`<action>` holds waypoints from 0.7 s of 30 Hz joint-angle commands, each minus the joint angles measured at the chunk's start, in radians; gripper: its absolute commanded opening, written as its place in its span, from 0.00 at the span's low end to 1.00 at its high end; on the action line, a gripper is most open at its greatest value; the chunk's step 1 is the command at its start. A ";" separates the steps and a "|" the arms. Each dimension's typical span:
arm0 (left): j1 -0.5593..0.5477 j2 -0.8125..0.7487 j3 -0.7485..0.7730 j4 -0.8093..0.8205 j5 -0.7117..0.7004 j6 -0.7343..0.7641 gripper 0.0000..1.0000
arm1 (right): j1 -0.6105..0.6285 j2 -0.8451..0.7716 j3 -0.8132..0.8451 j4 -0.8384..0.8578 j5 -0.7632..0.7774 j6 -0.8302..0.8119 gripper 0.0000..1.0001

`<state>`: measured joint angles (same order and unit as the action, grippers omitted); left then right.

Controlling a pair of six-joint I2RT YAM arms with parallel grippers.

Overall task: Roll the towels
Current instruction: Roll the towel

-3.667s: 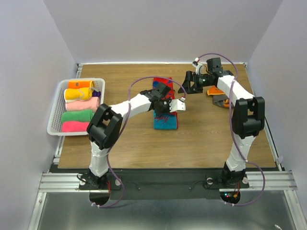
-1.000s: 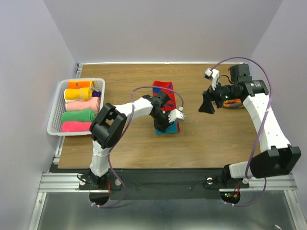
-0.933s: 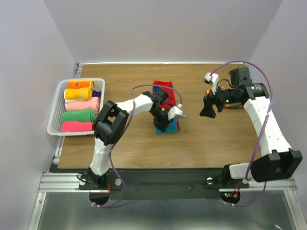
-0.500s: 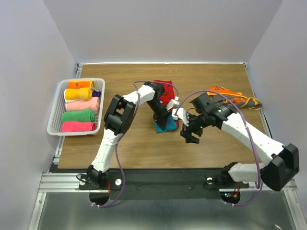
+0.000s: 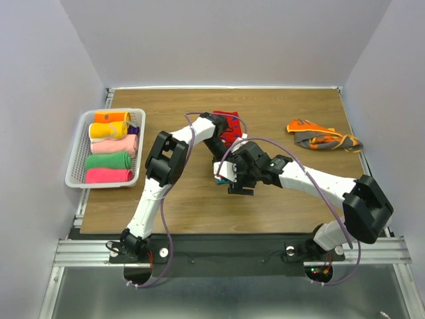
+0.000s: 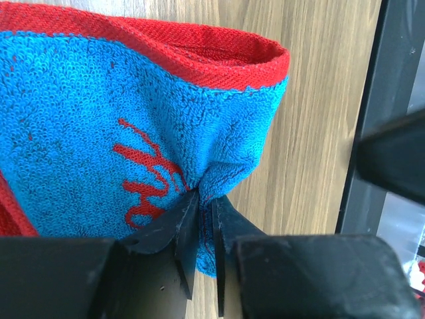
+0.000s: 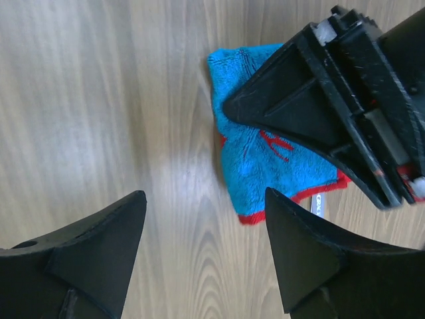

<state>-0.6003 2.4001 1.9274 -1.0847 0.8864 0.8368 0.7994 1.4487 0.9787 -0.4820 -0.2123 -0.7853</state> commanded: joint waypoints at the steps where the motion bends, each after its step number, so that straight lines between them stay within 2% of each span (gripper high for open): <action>1: -0.004 0.080 -0.018 0.042 -0.156 0.054 0.26 | -0.002 0.027 -0.020 0.174 0.033 -0.074 0.77; 10: 0.005 0.080 -0.021 0.048 -0.156 0.058 0.27 | -0.003 0.150 -0.045 0.267 0.047 -0.123 0.73; 13: 0.010 0.067 -0.047 0.072 -0.156 0.048 0.29 | -0.005 0.199 -0.044 0.311 0.080 -0.114 0.61; 16: 0.013 0.039 -0.073 0.094 -0.167 0.051 0.31 | -0.026 0.219 -0.054 0.345 0.087 -0.105 0.56; 19: 0.013 0.011 -0.097 0.097 -0.175 0.061 0.33 | -0.042 0.240 -0.045 0.347 0.074 -0.085 0.36; 21: 0.020 -0.027 -0.119 0.104 -0.170 0.054 0.37 | -0.048 0.219 -0.044 0.344 0.047 -0.059 0.09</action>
<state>-0.5884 2.3722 1.8767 -1.0531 0.9127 0.8371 0.7704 1.6752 0.9260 -0.1936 -0.1429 -0.8822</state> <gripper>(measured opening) 0.344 0.249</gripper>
